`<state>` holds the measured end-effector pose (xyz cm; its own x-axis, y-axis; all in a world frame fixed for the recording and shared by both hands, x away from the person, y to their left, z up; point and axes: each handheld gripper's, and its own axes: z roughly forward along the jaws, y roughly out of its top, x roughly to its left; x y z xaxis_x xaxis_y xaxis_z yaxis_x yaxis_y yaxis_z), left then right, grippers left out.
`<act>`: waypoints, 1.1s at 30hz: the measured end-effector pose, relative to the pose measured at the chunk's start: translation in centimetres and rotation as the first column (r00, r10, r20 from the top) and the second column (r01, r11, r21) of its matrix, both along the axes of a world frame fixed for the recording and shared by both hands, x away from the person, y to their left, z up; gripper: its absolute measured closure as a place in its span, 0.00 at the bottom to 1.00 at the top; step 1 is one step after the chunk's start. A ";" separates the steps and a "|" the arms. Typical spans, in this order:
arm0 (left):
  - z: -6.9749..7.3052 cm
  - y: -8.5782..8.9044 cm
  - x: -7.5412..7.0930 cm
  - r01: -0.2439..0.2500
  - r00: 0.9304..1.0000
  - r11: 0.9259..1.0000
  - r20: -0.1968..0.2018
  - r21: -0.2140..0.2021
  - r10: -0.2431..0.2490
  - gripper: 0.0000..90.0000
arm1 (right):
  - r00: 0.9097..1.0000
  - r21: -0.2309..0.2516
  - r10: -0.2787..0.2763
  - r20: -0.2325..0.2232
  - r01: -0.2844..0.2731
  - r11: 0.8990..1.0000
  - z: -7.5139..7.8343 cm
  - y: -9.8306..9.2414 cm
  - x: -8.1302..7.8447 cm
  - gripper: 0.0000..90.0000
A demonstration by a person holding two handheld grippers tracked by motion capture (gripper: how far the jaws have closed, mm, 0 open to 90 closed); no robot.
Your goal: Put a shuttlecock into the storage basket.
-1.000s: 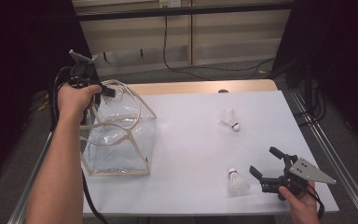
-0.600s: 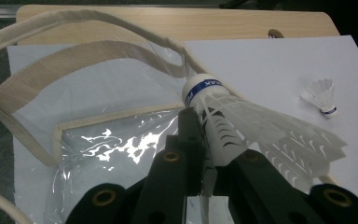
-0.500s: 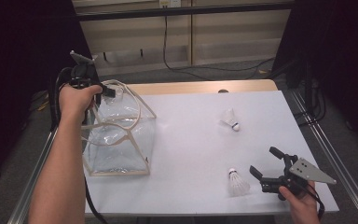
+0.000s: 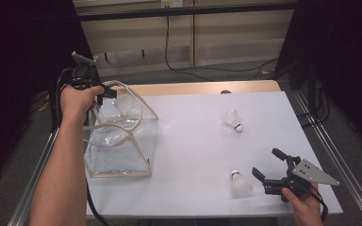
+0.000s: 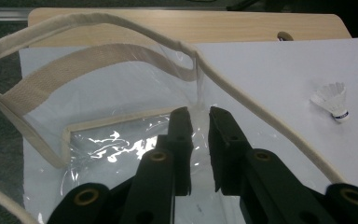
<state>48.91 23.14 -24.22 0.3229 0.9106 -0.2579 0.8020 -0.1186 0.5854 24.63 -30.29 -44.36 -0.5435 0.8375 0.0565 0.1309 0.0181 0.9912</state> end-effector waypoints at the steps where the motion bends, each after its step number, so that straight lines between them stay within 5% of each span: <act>1: 0.0 0.0 0.0 -0.002 1.000 1.000 0.003 0.000 0.002 0.87 | 1.000 -0.001 0.000 0.002 0.000 1.000 0.0 0.0 0.0 0.01; 20: 0.6 -0.3 -0.8 0.047 0.999 0.997 0.022 -0.066 -0.045 0.64 | 1.000 0.001 -0.004 0.002 0.004 1.000 0.0 0.0 0.0 0.01; 33: 1.1 -1.5 -1.5 0.131 0.991 0.988 0.007 -0.083 -0.131 0.45 | 1.000 -0.003 -0.002 0.004 0.002 1.000 0.0 0.0 0.0 0.01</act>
<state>47.40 21.63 -23.15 0.4381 0.8358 -0.3309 0.7822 -0.1731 0.5985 24.60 -30.32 -44.32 -0.5420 0.8388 0.0522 0.1275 0.0206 0.9916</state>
